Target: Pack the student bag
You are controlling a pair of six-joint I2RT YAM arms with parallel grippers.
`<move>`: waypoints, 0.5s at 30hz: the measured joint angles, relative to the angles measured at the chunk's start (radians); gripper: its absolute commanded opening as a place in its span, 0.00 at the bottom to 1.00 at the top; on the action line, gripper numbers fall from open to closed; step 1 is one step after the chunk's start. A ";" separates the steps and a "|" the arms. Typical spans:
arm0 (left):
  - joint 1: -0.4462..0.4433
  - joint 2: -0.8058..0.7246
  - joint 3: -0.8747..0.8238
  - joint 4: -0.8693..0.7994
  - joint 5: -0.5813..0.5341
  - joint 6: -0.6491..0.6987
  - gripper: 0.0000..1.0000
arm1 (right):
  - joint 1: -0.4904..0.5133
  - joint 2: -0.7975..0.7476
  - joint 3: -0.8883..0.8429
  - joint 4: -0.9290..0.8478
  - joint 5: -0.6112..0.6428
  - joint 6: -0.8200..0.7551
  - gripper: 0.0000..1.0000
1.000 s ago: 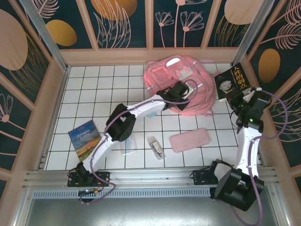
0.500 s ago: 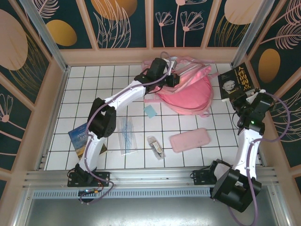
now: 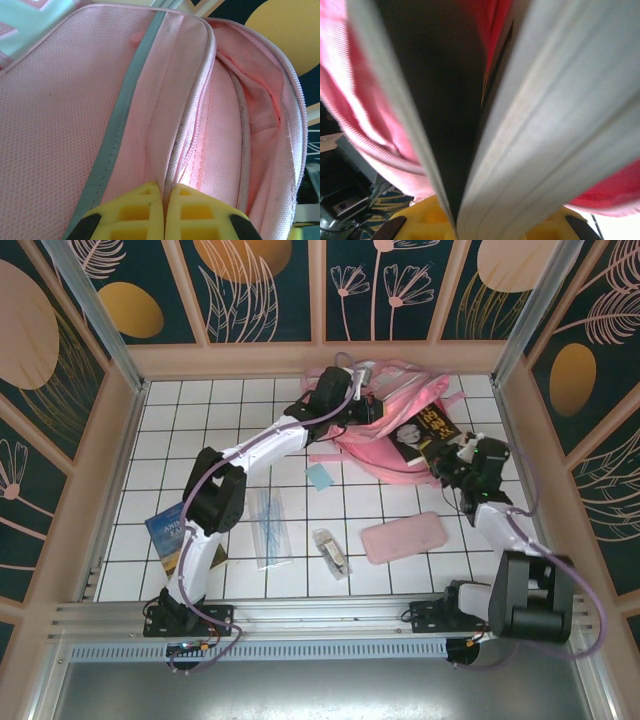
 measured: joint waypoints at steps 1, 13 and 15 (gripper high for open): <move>0.000 -0.010 -0.017 0.006 0.000 -0.003 0.00 | 0.018 0.042 0.006 0.038 0.002 0.013 0.00; 0.001 -0.086 -0.058 0.024 -0.024 -0.034 0.00 | 0.124 0.521 0.200 0.422 -0.018 0.192 0.00; 0.002 -0.086 -0.058 0.024 -0.036 -0.036 0.00 | 0.132 0.593 0.243 0.461 -0.037 0.230 0.00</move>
